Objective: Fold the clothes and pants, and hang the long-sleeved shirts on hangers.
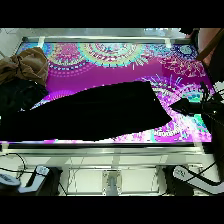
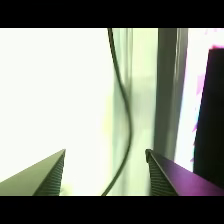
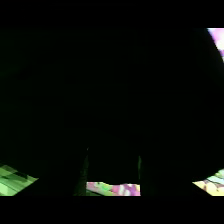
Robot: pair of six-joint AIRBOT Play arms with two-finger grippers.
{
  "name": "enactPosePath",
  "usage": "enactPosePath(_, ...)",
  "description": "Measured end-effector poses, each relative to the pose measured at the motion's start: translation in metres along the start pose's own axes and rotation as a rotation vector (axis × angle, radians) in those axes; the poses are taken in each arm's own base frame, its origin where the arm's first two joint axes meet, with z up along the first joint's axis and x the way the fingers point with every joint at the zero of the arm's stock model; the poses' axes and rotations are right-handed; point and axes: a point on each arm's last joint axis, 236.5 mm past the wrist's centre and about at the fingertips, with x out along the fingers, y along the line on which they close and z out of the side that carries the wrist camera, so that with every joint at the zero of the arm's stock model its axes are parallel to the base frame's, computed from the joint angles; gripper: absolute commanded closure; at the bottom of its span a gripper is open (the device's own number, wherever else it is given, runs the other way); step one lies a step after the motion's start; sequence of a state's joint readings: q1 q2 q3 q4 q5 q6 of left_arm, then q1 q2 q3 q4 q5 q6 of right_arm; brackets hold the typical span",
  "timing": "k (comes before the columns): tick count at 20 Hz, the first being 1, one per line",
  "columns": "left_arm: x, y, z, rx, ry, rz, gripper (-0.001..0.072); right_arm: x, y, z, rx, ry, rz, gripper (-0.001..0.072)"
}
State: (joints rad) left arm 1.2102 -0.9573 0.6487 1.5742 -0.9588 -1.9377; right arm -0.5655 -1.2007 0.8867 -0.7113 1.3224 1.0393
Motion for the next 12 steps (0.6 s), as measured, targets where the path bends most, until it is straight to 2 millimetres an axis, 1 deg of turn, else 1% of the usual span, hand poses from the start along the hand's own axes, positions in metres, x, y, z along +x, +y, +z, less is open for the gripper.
enactPosePath(2, 0.003, -0.019, 0.010, -0.041, -0.012, -0.091, 0.0122, -0.002, 0.012, -0.001, 0.013, -0.004, 0.043, 0.0358)
enactPosePath(5, -0.007, -0.056, 0.033, -0.061, -0.065, -0.252, 0.0122, -0.003, 0.021, -0.002, 0.029, -0.004, 0.075, 0.0358)
enactPosePath(7, -0.012, -0.073, 0.044, -0.084, -0.087, -0.328, 0.0122, -0.004, 0.024, -0.001, 0.039, -0.009, 0.084, 0.0358)
enactPosePath(9, -0.009, -0.082, 0.046, -0.106, -0.071, -0.366, 0.0122, -0.004, 0.025, -0.001, 0.046, -0.013, 0.087, 0.0359)
enactPosePath(12, 0.004, -0.087, 0.034, -0.121, 0.009, -0.380, 0.0122, -0.004, 0.025, 0.000, 0.051, -0.015, 0.090, 0.0359)
